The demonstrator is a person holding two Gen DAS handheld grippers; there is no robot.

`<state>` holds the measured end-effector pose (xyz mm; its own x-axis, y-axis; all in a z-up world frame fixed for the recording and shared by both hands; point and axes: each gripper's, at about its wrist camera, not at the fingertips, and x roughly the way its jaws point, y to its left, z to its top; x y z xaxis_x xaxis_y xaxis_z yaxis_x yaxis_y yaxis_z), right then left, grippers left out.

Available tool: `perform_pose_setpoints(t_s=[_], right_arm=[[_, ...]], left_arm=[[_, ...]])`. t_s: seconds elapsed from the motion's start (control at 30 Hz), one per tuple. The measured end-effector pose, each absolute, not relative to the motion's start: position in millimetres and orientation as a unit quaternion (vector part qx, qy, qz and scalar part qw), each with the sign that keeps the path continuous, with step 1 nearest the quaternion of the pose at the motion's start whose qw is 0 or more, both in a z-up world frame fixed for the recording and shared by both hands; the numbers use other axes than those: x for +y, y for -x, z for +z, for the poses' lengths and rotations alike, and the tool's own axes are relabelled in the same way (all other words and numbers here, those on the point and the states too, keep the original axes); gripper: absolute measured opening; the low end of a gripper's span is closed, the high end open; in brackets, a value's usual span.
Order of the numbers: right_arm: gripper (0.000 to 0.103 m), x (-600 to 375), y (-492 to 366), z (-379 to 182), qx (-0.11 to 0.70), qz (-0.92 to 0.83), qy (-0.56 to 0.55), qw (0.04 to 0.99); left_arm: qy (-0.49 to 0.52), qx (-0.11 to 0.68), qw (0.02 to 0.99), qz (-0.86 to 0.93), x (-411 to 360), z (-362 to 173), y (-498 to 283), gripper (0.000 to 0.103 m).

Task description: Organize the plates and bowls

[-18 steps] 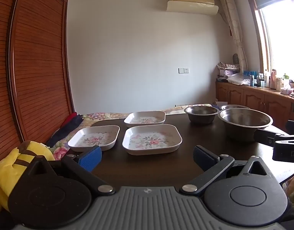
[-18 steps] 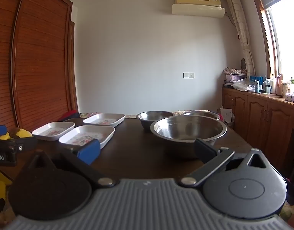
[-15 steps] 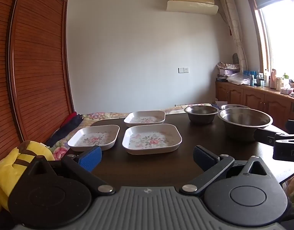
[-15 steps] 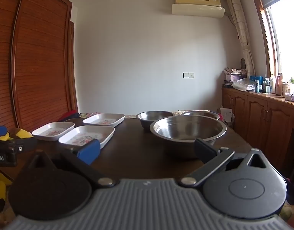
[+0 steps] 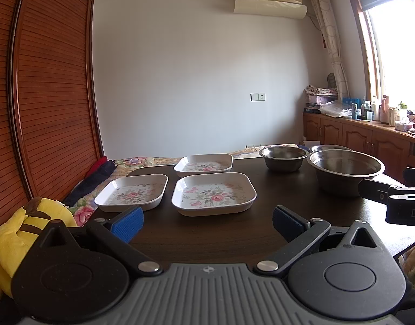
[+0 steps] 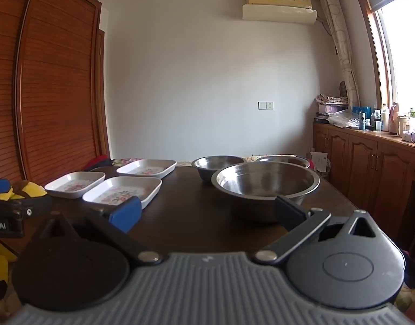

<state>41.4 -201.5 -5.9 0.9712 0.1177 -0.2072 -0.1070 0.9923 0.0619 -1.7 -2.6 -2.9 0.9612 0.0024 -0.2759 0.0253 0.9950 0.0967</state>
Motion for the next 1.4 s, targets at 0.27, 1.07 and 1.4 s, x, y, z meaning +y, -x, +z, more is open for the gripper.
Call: perform_pose_setpoints(t_s=[0.27,1.07,1.4], right_arm=[[0.103,-204.0,-41.9,-6.0,0.106,0.057,-0.026,0.992],[0.103,-204.2,-42.0,-6.4,0.106,0.057,-0.028,0.992],[0.103,-204.4,-42.5,-6.3,0.107,0.057,-0.028,0.992]], left_arm=[[-0.05,0.141,0.989,-0.006,-2.5,-2.4,1.1,0.103],[-0.049,0.145,0.988,-0.009,0.1,-2.5,1.5,0.103],[-0.05,0.144,0.988,-0.009,0.1,-0.9,2.6,0.103]])
